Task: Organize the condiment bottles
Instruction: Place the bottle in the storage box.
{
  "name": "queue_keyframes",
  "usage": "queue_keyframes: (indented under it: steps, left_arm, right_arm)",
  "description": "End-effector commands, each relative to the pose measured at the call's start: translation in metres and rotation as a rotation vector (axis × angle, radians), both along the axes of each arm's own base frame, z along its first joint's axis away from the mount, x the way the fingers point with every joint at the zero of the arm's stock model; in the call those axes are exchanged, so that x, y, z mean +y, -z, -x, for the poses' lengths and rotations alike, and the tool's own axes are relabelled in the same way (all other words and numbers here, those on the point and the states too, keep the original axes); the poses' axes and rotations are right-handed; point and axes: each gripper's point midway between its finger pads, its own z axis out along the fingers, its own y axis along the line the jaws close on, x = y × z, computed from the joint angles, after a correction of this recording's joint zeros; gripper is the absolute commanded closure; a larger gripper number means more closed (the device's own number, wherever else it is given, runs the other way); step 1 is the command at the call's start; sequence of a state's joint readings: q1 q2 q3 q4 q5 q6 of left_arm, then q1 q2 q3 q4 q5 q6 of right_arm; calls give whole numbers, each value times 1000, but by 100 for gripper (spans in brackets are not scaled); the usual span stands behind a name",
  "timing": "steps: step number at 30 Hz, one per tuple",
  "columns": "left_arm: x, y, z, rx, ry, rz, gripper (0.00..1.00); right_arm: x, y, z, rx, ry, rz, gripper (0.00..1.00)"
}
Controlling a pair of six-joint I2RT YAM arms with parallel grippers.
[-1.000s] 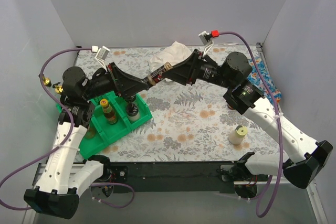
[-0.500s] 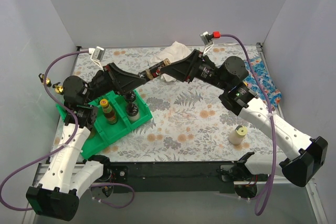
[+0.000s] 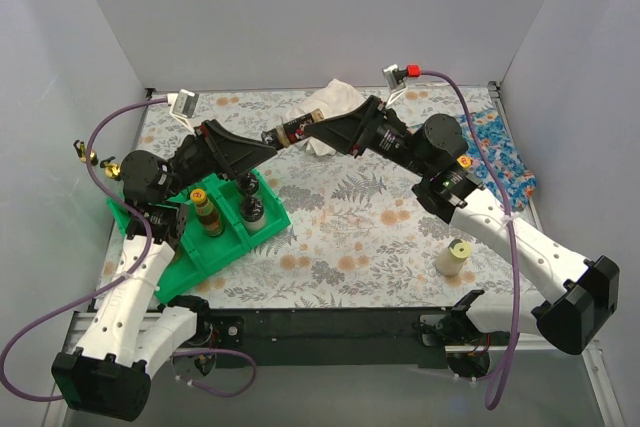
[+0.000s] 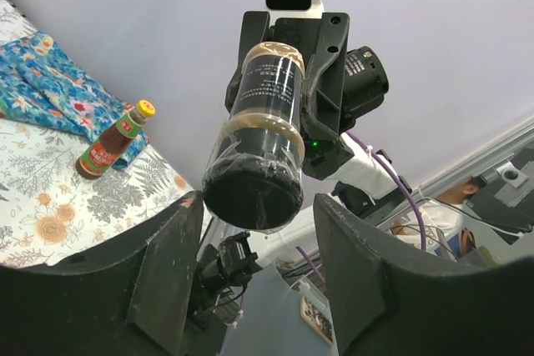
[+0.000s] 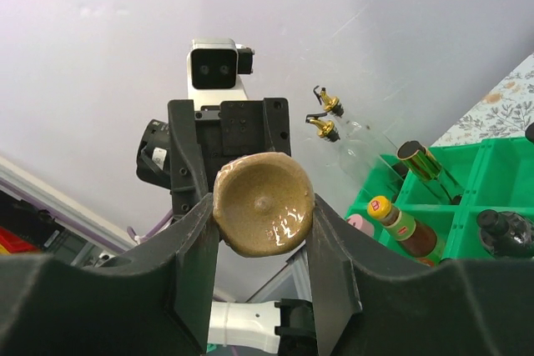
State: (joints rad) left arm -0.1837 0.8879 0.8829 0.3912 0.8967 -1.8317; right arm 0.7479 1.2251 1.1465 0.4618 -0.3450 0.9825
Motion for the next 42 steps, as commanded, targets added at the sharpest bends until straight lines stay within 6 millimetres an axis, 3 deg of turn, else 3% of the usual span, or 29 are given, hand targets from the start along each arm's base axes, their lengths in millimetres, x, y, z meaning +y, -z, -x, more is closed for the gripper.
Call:
queue_keyframes:
  steps: [1,4,12,13,14,15,16,18,22,24,25,30,31,32,33,34,35,36,38,39,41,42]
  left_arm:
    - [2,-11,7,-48,-3,15,49]
    - [2,-14,7,-51,3,13,56]
    - [4,-22,4,-57,-43,6,99]
    - [6,-23,2,-55,-59,7,99]
    - [6,-22,1,-54,-64,5,94]
    - [6,-20,-1,-37,-73,3,63]
    - [8,-19,-4,-28,-91,5,47]
    - [7,-17,-5,-23,-91,5,40]
    - [7,-17,-5,-22,-89,4,40]
    - [6,-17,-4,-28,-79,1,45]
    - [6,-17,-3,-25,-75,0,53]
    - [5,-16,-1,-25,-65,-1,72]
    - [6,-16,0,-25,-65,-1,78]
    - [6,-16,-1,-20,-68,-1,93]
    - [7,-15,-4,-6,-81,0,100]
    - [7,-16,-7,1,-93,-4,100]
    - [8,-14,-10,16,-111,-29,100]
    - [9,-14,-16,17,-139,-45,100]
    - [13,-12,-22,64,-182,-96,100]
    - [15,-8,-26,41,-209,-140,100]
    - [21,-2,-38,104,-271,-202,100]
    - [24,3,-43,101,-293,-244,100]
  right_arm:
    - [-2,-22,2,-49,14,-83,99]
    - [1,-19,5,-45,3,-78,99]
    - [4,-6,9,-26,-13,-59,99]
    - [3,-7,9,-25,-7,-62,99]
    - [3,-2,9,-17,-3,-57,99]
    - [1,-3,9,-16,3,-60,99]
    - [1,-3,10,-18,3,-62,99]
    - [0,-6,11,-23,0,-65,99]
    - [1,-7,12,-16,-8,-68,99]
    - [1,-5,11,-8,-5,-69,99]
    - [1,-4,11,-5,-3,-71,99]
    - [1,-4,9,7,9,-81,99]
    - [1,-5,9,6,9,-84,99]
    - [1,-5,9,6,9,-84,99]
    - [1,-5,9,9,6,-85,93]
    - [1,-3,9,12,8,-82,80]
    - [0,0,9,9,12,-76,66]
    - [-4,-3,12,-1,19,-82,44]
    - [-7,10,11,5,40,-55,23]
    - [-14,8,14,-4,61,-57,2]
    - [-19,28,12,19,92,-1,1]
    - [-28,27,15,2,117,1,1]
